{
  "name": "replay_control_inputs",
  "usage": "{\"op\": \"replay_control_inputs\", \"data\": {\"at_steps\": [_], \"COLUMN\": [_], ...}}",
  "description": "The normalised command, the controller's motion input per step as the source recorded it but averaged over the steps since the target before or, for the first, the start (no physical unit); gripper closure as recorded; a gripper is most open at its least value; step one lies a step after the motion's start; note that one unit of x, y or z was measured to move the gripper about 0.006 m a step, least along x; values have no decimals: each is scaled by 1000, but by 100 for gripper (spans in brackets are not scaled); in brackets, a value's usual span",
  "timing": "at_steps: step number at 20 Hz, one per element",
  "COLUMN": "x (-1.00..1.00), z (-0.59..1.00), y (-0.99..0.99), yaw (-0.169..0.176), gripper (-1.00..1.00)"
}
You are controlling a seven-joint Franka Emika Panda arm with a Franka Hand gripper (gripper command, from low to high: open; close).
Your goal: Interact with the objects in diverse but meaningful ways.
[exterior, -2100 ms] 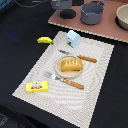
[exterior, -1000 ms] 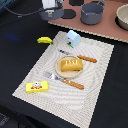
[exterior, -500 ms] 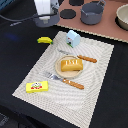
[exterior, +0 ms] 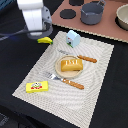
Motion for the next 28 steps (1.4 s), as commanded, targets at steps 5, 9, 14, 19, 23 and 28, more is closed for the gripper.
{"op": "replay_control_inputs", "data": {"at_steps": [5, 9, 14, 19, 23, 28], "x": [60, 0, 10, 178, 224, 179], "z": [-300, -317, -307, -203, -141, -110], "y": [-274, -24, -30, -233, -341, -266], "yaw": [37, 39, 28, -2, -20, -22], "gripper": [100, 100, 100, 100, 100, -100]}}
